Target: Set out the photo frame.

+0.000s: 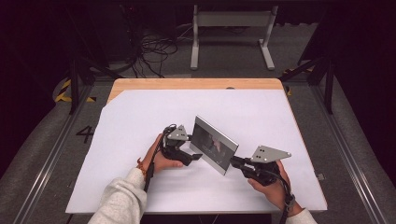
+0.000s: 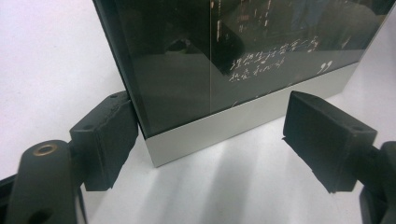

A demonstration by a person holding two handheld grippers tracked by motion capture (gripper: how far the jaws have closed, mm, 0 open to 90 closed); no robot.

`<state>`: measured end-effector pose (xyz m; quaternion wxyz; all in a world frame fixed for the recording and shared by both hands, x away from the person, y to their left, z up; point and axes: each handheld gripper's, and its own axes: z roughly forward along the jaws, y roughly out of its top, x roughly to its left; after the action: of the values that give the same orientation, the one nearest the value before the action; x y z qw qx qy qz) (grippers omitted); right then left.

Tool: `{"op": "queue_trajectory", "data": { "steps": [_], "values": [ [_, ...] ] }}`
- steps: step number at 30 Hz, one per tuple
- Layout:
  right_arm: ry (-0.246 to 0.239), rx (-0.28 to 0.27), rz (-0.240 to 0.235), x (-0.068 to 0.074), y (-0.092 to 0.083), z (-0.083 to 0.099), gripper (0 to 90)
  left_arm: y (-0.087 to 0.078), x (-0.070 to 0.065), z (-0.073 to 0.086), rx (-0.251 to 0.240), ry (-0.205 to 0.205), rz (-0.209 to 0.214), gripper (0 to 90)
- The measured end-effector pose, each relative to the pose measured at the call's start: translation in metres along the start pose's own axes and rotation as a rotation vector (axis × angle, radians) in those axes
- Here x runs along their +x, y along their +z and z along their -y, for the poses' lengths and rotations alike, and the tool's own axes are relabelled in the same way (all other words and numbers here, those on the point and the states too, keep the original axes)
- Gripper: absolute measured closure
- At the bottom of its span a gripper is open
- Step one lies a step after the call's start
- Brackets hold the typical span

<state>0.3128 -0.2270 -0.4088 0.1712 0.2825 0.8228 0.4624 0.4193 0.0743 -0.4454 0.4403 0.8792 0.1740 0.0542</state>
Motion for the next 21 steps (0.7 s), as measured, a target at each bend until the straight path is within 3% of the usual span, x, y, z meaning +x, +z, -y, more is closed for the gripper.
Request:
{"op": "queue_trajectory", "data": {
  "steps": [21],
  "values": [
    [0.020, -0.027, 0.029, -0.003, 0.006, 0.001, 82.6, -0.020, -0.016, 0.012, 0.058, 0.036, -0.016, 19.3]
  ]
}}
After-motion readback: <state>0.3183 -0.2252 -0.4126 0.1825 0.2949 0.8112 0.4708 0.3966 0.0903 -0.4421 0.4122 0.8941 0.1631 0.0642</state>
